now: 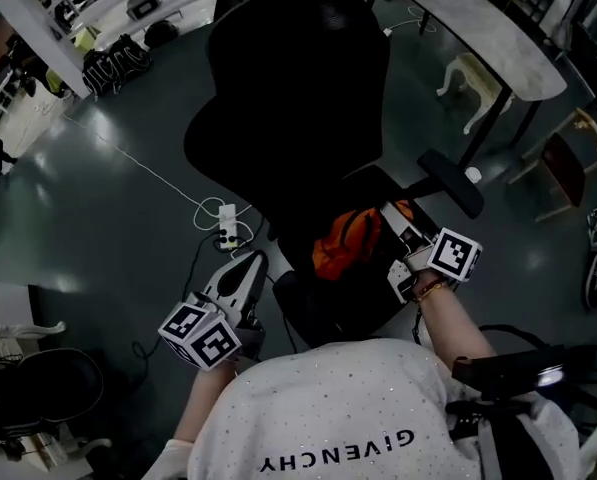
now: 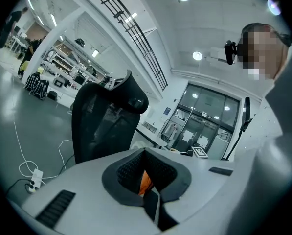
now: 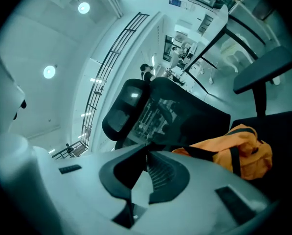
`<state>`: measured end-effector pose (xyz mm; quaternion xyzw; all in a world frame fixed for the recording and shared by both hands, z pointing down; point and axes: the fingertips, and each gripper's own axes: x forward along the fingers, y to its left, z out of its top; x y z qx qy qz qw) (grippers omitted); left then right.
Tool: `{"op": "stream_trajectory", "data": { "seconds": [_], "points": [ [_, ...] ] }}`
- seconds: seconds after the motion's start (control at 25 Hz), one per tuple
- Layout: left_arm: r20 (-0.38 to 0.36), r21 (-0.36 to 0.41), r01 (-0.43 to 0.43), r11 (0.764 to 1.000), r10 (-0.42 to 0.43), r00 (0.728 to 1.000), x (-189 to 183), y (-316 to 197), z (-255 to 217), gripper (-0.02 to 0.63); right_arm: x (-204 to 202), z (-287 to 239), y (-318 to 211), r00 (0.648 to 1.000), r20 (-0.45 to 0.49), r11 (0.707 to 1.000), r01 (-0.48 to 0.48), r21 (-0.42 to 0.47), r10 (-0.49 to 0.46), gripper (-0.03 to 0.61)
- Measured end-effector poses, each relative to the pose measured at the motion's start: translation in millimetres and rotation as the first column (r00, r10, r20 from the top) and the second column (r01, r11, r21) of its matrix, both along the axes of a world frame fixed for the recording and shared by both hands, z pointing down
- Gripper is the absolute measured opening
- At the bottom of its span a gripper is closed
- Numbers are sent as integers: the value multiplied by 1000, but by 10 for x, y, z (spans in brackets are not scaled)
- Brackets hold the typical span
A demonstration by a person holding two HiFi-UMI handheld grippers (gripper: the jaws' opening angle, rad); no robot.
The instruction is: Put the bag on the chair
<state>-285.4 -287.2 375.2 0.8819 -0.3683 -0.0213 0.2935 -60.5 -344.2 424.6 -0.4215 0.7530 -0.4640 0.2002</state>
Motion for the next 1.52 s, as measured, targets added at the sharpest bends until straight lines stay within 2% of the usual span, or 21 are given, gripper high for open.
{"op": "stream_trajectory", "data": {
  "seconds": [0.24, 0.36, 0.52, 0.68, 0.88, 1.04, 1.16, 1.28, 1.36, 1.44, 1.52],
  "points": [
    [24, -81, -39, 996, 41, 999, 194, -19, 406, 0, 110, 407, 242, 999, 30, 994, -22, -106, 25, 9],
    [37, -95, -35, 995, 39, 999, 261, -50, 481, 0, 145, 548, 316, 999, 33, 991, -19, -132, 24, 9],
    [65, -93, 20, 995, -14, 998, 283, -15, 571, 0, 80, 677, 483, 997, 77, 983, -4, -182, 19, 9],
    [75, -80, 13, 997, -7, 997, 389, 32, 736, 0, 114, 904, 577, 1000, 23, 975, 9, -222, -4, 11],
    [-18, -197, -33, 980, 30, 999, 547, 216, 1140, 0, 163, 1278, 778, 1000, -27, 950, 5, -311, -14, 11],
    [-24, -238, -71, 969, 67, 997, 857, 502, 1235, 2, 298, 1657, 1047, 995, -71, 905, 33, -425, -69, 12],
    [-29, -233, -107, 966, 103, 994, 1147, 494, 1297, 2, 372, 1930, 1078, 985, -73, 876, 102, -472, -154, 12],
    [-12, -245, -64, 967, 63, 998, 1366, 439, 1384, 2, 415, 2109, 1094, 951, -101, 850, 210, -483, -293, 12],
    [29, -289, 8, 957, 0, 1000, 1531, 441, 1508, 2, 516, 2210, 1119, 903, -147, 824, 289, -487, -403, 12],
    [78, -348, 84, 934, -61, 995, 1710, 489, 1681, 2, 671, 2327, 1167, 828, -221, 792, 362, -492, -516, 12],
    [116, -395, 134, 909, -96, 989, 1892, 559, 1831, 2, 815, 2434, 1210, 728, -305, 757, 435, -488, -614, 12]
  ]
}}
